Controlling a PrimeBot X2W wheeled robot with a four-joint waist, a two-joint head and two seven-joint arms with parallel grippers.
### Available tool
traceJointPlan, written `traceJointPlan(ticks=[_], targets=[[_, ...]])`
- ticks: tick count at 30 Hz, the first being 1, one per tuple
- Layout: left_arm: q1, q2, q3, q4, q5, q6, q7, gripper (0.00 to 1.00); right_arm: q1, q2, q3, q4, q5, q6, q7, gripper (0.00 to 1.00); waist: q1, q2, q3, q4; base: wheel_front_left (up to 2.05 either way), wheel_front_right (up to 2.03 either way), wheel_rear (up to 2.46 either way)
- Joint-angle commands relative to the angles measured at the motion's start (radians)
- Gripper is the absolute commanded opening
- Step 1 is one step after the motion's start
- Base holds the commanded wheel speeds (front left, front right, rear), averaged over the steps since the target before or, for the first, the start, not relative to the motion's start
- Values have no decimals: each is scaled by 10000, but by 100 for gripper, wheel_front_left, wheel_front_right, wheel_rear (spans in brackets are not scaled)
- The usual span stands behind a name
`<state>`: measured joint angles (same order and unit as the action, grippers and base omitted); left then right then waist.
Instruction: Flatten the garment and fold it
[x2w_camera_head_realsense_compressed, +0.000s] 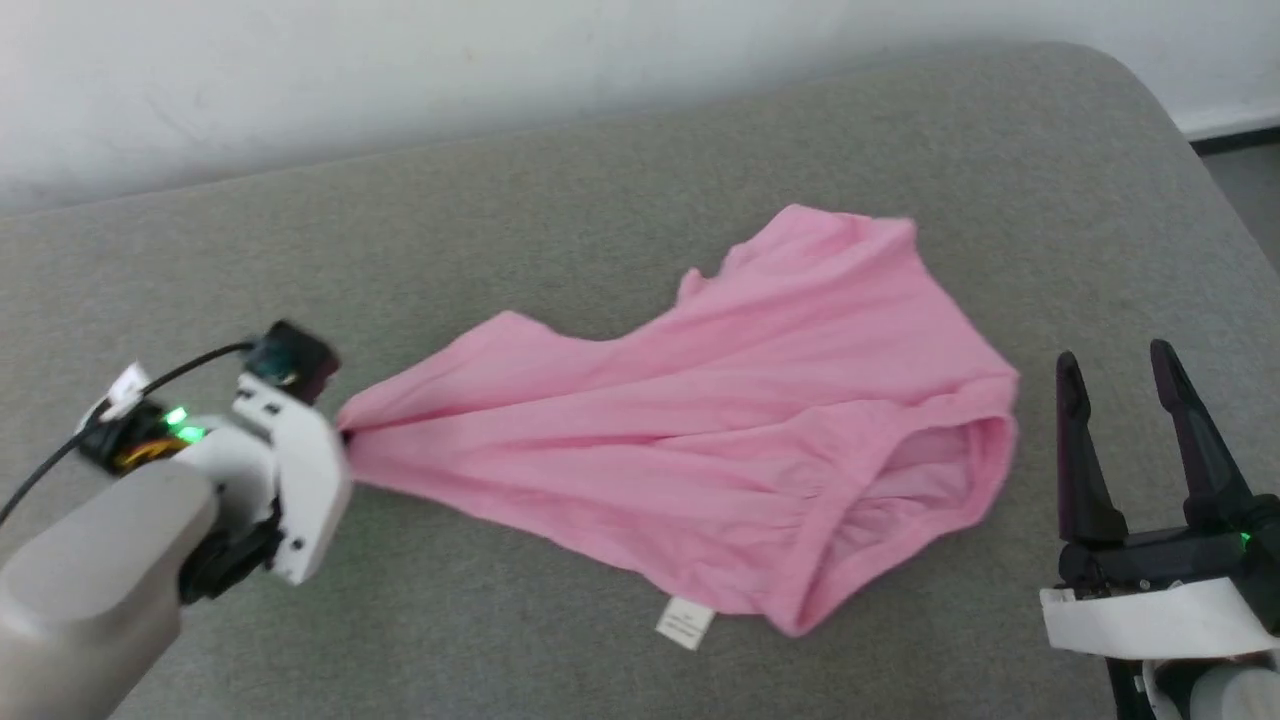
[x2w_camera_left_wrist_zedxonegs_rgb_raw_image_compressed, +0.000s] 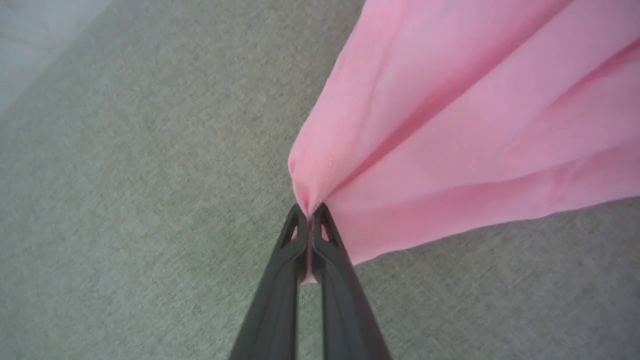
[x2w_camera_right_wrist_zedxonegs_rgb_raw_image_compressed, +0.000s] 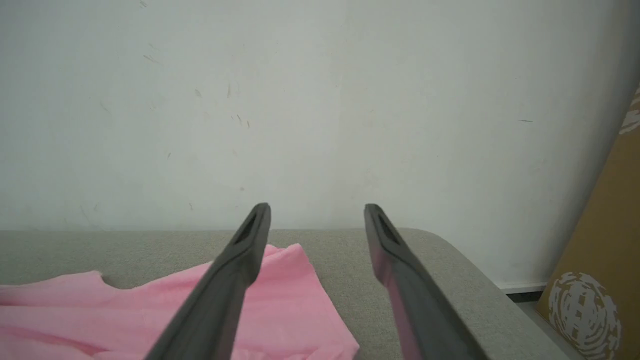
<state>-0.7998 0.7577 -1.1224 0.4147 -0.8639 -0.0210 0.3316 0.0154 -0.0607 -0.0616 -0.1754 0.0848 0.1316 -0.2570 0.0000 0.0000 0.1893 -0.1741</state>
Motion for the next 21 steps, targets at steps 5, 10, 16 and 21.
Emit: traceJointPlan(ticks=[5, 10, 16, 21], targets=[[1168, 689, 166, 717, -554, 552, -209, 0, 234, -81, 34, 245, -123, -9, -47, 100, 0, 0, -263, 444, 0, 0, 0], [1586, 441, 323, 1178, -856, 601, -809, 0, 316, -136, 58, 454, -154, -9, -47, 100, 0, 0, -389, 569, 0, 0, 0], [1426, -89, 671, 1079, -418, 1117, -2582, 100, 285, -345, -17, 543, -205, -9, -47, 100, 0, 0, -779, 847, 0, 0, 0], [1462, -380, 1111, 494, 315, 2265, -4841, 100, -287, -1079, -20, 640, -346, -9, -47, 100, 0, 0, -930, 1078, 0, 0, 0]])
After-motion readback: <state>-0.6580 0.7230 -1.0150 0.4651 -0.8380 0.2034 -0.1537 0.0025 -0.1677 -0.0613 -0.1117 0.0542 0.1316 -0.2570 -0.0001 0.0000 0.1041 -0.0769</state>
